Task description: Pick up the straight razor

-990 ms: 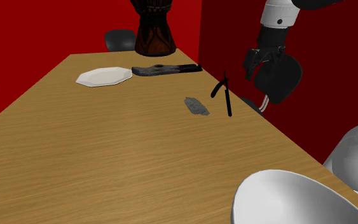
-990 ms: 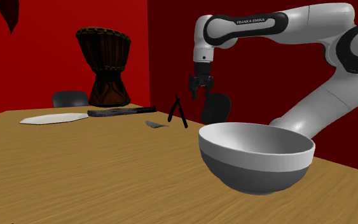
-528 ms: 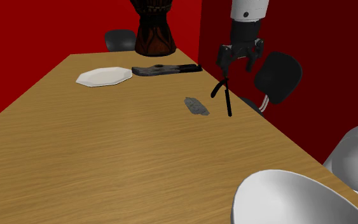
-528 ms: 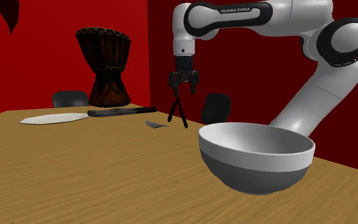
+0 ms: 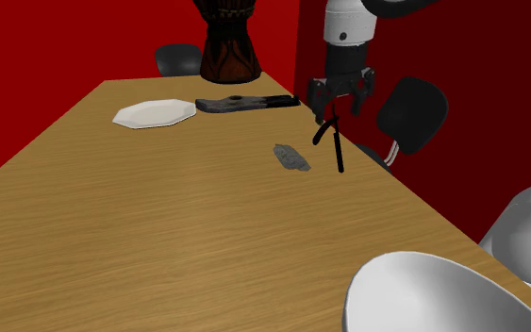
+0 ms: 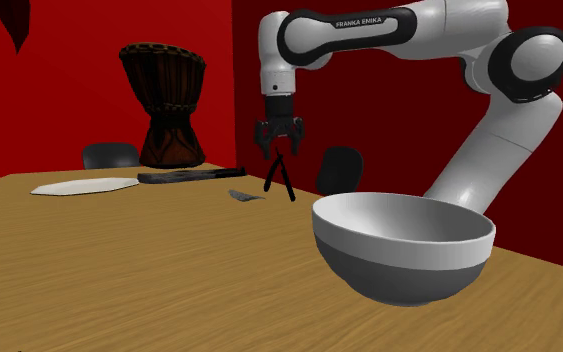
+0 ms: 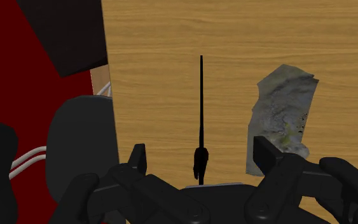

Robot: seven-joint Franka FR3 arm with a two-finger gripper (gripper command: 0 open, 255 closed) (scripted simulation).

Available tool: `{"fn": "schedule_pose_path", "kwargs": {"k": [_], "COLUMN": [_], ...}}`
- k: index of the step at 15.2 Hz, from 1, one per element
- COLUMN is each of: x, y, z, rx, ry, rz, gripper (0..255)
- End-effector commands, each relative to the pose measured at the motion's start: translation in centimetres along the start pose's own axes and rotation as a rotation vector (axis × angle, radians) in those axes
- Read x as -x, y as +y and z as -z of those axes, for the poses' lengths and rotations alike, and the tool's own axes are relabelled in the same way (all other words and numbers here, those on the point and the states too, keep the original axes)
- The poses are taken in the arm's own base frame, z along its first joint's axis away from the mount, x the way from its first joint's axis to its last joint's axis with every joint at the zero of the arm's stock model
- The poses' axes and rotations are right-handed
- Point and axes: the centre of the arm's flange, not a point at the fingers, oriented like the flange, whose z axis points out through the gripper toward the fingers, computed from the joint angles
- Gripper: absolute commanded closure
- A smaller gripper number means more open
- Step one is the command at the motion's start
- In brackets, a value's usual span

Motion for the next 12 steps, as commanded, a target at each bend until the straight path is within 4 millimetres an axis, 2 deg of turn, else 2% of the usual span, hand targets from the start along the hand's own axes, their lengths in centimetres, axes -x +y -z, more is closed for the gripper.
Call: {"fn": "schedule_pose_path", "kwargs": {"k": [1,3,4,12], "x": [0.03,0.04,0.06,0.05], "y": [-0.12,-0.11,-0.1,-0.11], "z": [-1.29,-1.29,-1.23,-1.22], "rx": [0.0,0.0,0.0,0.0], "ry": [0.0,0.0,0.0,0.0], "rz": [0.0,0.0,0.0,0.0], "gripper": [0,0,255,255]}}
